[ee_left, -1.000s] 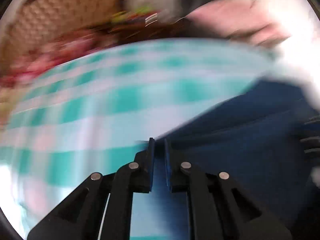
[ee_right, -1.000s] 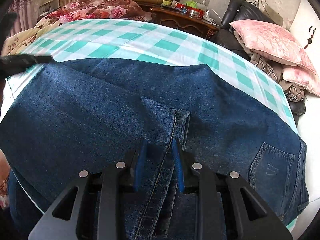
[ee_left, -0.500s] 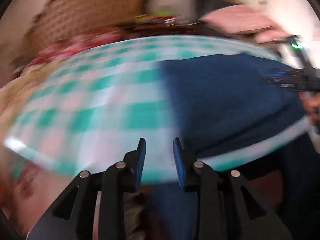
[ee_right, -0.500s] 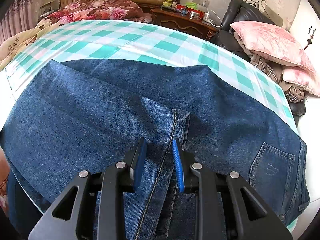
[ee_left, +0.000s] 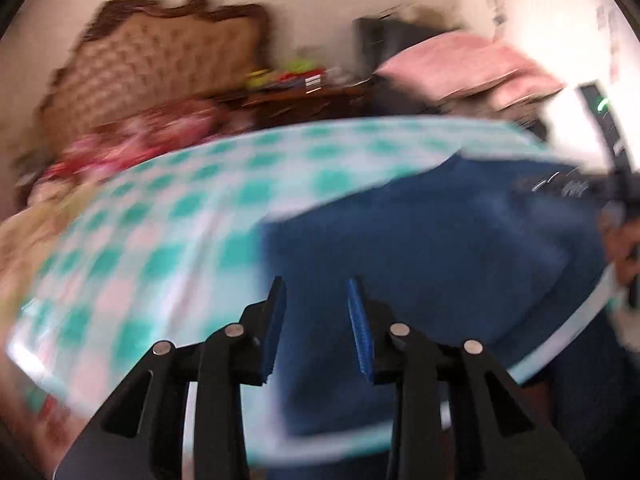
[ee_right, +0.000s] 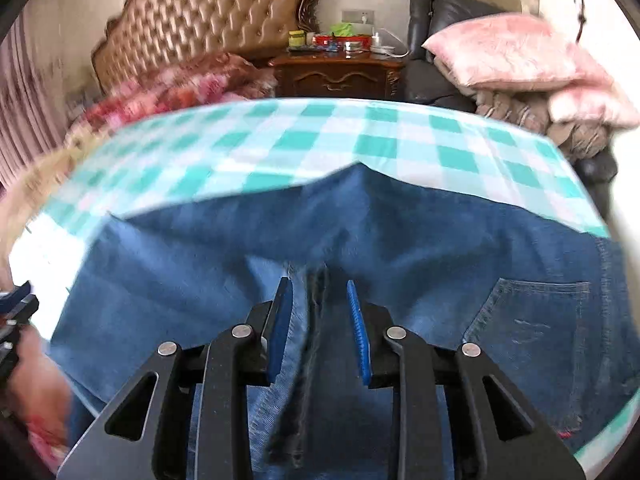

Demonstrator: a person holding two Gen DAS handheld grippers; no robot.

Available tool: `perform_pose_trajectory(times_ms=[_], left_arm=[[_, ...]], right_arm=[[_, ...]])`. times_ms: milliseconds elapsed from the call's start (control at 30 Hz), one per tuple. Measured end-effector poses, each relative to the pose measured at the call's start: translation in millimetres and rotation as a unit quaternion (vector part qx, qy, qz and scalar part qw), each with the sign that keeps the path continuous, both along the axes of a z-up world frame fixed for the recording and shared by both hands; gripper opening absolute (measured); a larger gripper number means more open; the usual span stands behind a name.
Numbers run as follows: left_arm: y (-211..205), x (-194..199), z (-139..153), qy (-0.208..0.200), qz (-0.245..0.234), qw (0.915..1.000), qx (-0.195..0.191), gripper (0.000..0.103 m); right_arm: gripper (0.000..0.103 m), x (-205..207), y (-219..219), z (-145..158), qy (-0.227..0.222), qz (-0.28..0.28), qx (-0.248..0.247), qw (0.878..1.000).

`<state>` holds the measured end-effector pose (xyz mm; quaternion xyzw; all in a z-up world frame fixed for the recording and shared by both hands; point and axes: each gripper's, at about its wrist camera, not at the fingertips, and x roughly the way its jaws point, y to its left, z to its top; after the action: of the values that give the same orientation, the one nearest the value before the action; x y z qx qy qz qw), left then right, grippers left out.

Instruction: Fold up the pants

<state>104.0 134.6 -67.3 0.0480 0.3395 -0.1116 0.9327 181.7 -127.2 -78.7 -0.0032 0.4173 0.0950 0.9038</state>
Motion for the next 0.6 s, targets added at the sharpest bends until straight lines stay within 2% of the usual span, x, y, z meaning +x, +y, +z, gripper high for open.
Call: perform_pose_trajectory(times_ms=[33,67,100,167,200,233,300,333,367,400,433,467,500,533,600], left_arm=[[-8.2,16.4,-1.4,0.005,-0.017,0.9998,-0.011,0.031],[-21.1,39.6,-8.5,0.027,-0.046,0.9983,-0.024,0.030],[-30.3,56.1,-16.5,0.044,-0.057,0.9973,-0.014,0.027],[-41.7,88.8,-39.9,0.075,-0.062,0.9948,0.029,0.027],[-33.6,100.9,-47.5,0.087,-0.038,0.9947,0.038,0.025],[-15.9,110.2,-53.0,0.101,0.009,0.9942,0.036,0.018],[26.0,119.2,-47.5,0.090,0.092,0.9913,0.027,0.011],[39.3,119.4,-44.4,0.085,0.111,0.9899,0.023,0.009],[47.2,118.6,-40.2,0.089,0.106,0.9904,0.002,0.009],[50.6,116.0,-36.3,0.090,0.075,0.9925,-0.035,0.009],[48.6,113.1,-34.3,0.091,0.044,0.9931,-0.060,0.015],[44.2,113.6,-37.0,0.098,0.018,0.9925,-0.071,0.017],[40.9,122.1,-48.1,0.111,0.045,0.9927,-0.011,0.017],[44.4,128.8,-54.4,0.112,0.089,0.9889,0.040,0.026],[60.7,128.4,-44.8,0.085,0.147,0.9845,0.044,0.022]], right_arm=[[0.026,3.0,5.1,-0.7,-0.001,0.007,-0.009,1.000],[0.026,9.6,14.3,-5.6,0.003,0.023,-0.021,1.000],[0.026,15.0,20.0,-11.7,0.009,0.031,-0.032,0.999],[0.025,25.6,25.8,-31.4,0.030,0.021,-0.078,0.996],[0.026,27.5,21.6,-36.6,0.033,0.022,-0.067,0.997],[0.026,27.7,16.6,-37.8,0.033,0.022,-0.051,0.998],[0.027,26.4,11.1,-39.3,0.035,0.025,-0.038,0.998],[0.028,26.2,9.5,-40.0,0.034,0.026,-0.036,0.998],[0.028,25.4,9.7,-40.4,0.033,0.028,-0.036,0.998],[0.028,25.2,10.1,-40.7,0.033,0.029,-0.037,0.998],[0.028,25.3,10.0,-40.5,0.033,0.030,-0.037,0.998],[0.028,25.3,9.7,-40.3,0.035,0.028,-0.035,0.998],[0.028,25.9,9.1,-40.2,0.036,0.026,-0.032,0.999],[0.028,26.0,10.0,-39.9,0.036,0.025,-0.031,0.999],[0.028,27.7,11.0,-38.9,0.037,0.025,-0.036,0.998]])
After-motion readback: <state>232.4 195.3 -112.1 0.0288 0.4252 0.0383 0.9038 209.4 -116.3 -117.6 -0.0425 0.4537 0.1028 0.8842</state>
